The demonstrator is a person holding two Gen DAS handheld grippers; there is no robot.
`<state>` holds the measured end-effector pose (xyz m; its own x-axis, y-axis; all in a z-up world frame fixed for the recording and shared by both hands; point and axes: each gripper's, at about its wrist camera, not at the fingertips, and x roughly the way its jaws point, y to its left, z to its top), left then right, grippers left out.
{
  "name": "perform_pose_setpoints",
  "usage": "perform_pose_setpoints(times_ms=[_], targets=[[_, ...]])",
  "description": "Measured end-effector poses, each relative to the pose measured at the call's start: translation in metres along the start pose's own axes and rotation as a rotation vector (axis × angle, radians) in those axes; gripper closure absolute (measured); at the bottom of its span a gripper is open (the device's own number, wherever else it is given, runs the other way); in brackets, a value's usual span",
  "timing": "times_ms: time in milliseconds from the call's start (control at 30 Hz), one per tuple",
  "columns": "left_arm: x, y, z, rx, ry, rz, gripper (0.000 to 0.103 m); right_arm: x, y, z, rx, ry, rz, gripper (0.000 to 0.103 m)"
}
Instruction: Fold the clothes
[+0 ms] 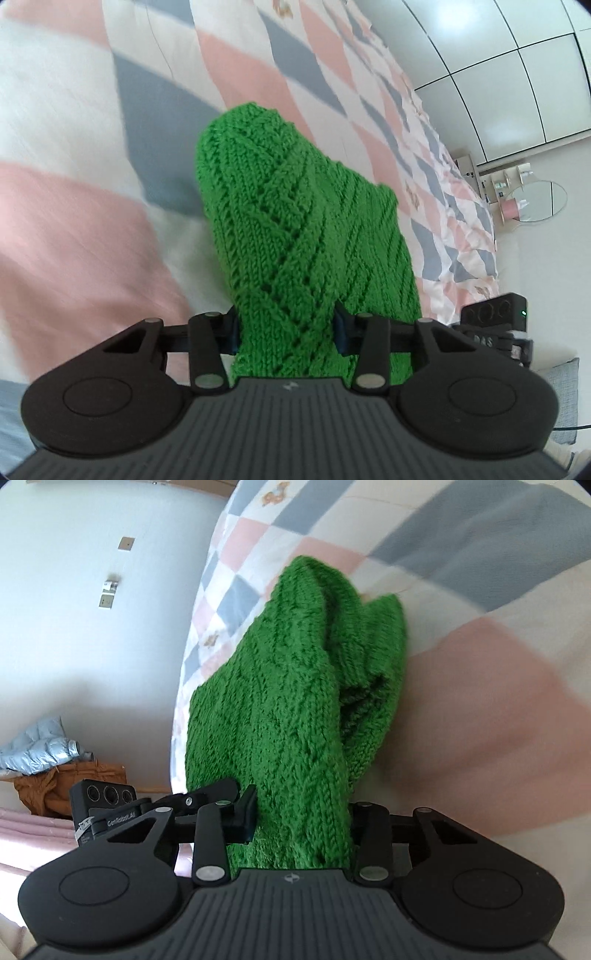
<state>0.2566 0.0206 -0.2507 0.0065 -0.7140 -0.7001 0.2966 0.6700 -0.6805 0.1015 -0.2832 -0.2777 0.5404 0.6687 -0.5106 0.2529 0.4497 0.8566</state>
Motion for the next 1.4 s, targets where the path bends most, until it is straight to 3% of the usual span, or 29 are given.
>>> perform_pose_setpoints(times_ms=[233, 400, 533, 733, 900, 1067, 1200, 1300, 1400], targets=[[-0.11, 0.051, 0.055, 0.068, -0.008, 0.091, 0.064, 0.084, 0.09, -0.025, 0.076, -0.081, 0.068, 0.066], [-0.192, 0.117, 0.138, 0.163, 0.013, 0.187, 0.064, 0.199, 0.162, -0.032, 0.169, -0.168, 0.14, 0.066], [-0.246, 0.165, 0.216, 0.302, 0.054, 0.258, 0.063, 0.296, 0.216, -0.032, 0.246, -0.251, 0.205, 0.066], [-0.285, 0.234, 0.324, 0.434, 0.114, 0.305, 0.063, 0.414, 0.285, -0.01, 0.289, -0.364, 0.213, 0.066], [-0.284, 0.279, 0.389, 0.485, 0.135, 0.288, 0.062, 0.479, 0.317, 0.016, 0.29, -0.446, 0.182, 0.066], [-0.265, 0.323, 0.422, 0.528, 0.19, 0.322, 0.058, 0.54, 0.325, 0.032, 0.295, -0.429, 0.12, 0.066], [-0.25, 0.361, 0.429, 0.491, 0.211, 0.309, 0.048, 0.554, 0.317, 0.043, 0.251, -0.391, 0.036, 0.059], [-0.271, 0.371, 0.422, 0.425, 0.125, 0.268, 0.049, 0.541, 0.32, 0.057, 0.183, -0.331, -0.006, 0.051], [-0.323, 0.379, 0.397, 0.338, -0.036, 0.275, 0.049, 0.507, 0.331, 0.07, 0.04, -0.266, -0.085, 0.047]])
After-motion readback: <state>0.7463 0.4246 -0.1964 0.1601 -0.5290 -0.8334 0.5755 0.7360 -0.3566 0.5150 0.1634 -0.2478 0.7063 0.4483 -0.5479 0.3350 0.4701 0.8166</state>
